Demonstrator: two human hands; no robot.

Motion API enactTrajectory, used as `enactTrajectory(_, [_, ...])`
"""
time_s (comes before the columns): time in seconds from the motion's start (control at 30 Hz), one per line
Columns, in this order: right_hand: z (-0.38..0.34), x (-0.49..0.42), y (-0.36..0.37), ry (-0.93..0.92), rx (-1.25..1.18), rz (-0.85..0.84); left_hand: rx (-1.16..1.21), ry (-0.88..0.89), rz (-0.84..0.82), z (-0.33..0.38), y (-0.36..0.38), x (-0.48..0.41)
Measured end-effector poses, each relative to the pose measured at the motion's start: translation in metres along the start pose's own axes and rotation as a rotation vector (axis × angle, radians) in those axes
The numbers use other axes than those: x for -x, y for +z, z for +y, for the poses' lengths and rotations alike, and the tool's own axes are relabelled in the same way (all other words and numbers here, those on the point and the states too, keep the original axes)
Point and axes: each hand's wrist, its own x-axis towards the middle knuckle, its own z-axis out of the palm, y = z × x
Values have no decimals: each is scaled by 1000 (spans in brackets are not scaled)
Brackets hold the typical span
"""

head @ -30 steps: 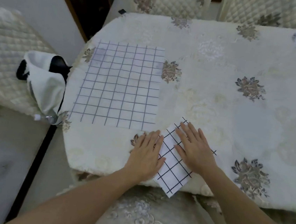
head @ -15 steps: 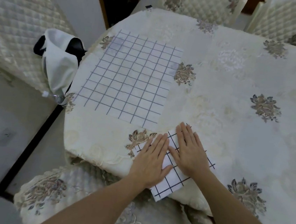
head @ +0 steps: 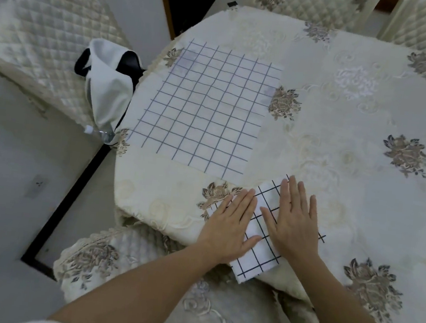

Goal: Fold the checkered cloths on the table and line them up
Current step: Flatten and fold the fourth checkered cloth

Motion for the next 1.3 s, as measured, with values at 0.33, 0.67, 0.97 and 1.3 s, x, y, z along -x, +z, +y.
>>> enactTrajectory(0.33, [33,21,8,94,20,-137,-22,10,-22,-2,1,1])
enactTrajectory(0.67, [33,12,0,164,-75,-13,80,72,-35,42,0,11])
enactTrajectory(0.97, [36,-41,-32,524,-345,-201,-20,142,-118,34,-4,3])
enactTrajectory(1.3, [58,-22,-46,737,-461,-176,46,161,-86,23,-16,-9])
